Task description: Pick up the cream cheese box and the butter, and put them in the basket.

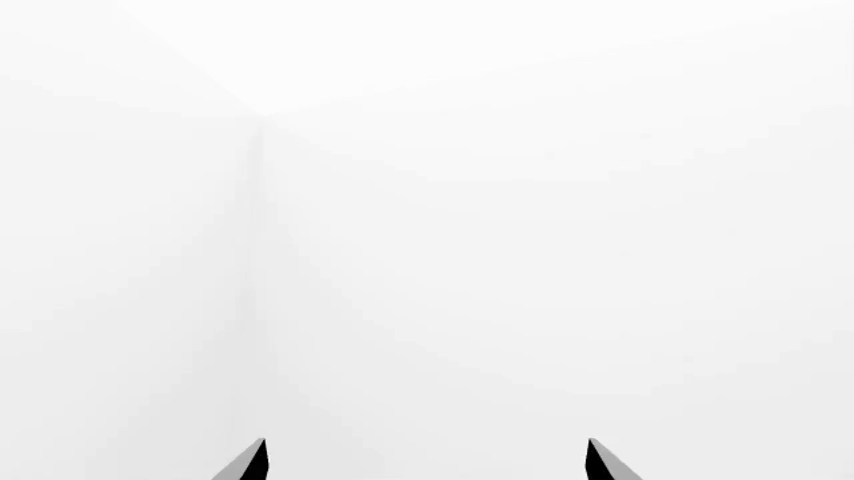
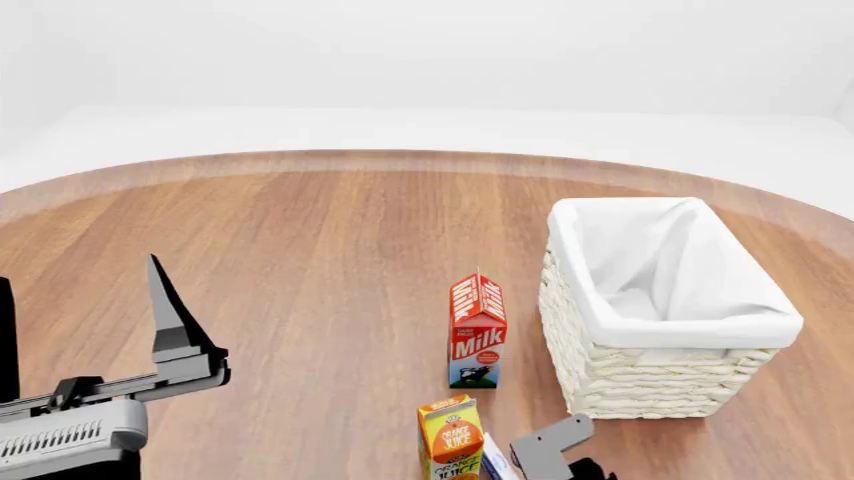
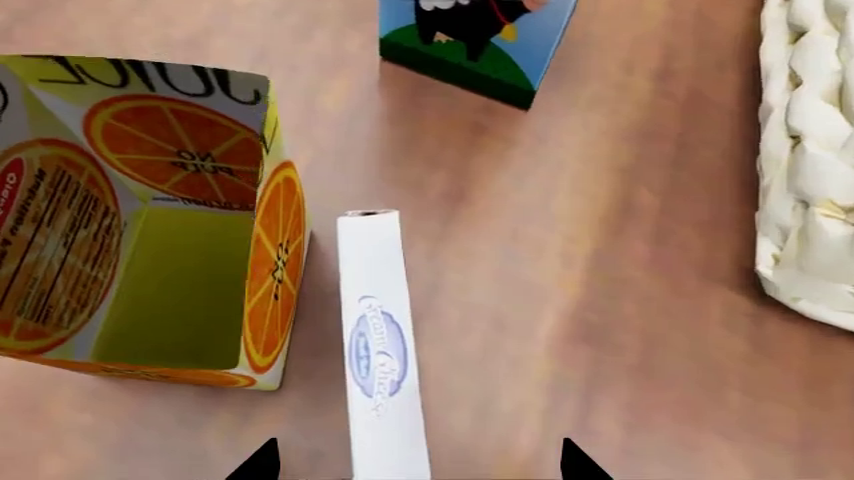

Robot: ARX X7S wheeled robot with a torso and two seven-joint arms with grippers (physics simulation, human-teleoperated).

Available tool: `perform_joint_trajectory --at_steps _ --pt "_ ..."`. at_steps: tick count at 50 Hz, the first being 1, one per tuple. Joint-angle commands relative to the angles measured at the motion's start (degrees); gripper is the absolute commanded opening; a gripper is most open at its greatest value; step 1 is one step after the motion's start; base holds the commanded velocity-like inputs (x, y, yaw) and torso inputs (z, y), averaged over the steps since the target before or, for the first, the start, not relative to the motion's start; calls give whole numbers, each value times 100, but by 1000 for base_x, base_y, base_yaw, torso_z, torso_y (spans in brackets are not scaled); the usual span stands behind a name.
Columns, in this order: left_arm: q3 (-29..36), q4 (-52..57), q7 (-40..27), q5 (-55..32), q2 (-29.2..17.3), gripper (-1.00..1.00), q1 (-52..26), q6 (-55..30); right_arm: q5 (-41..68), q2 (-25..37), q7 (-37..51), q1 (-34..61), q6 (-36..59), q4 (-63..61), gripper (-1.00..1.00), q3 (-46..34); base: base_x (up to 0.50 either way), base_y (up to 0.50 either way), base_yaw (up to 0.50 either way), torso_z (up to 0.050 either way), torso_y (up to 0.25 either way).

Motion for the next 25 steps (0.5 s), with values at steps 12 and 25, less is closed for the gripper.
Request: perform_joint_trajectory --at_steps 12,25 --pt "-105 -6 56 7 54 100 -20 -68 -148 -153 -171 87 -177 380 100 -32 0 0 0 0 0" --pt "-73 -21 38 11 42 100 -19 -64 -460 -15 -246 108 -379 266 -100 -447 0 0 0 0 0"
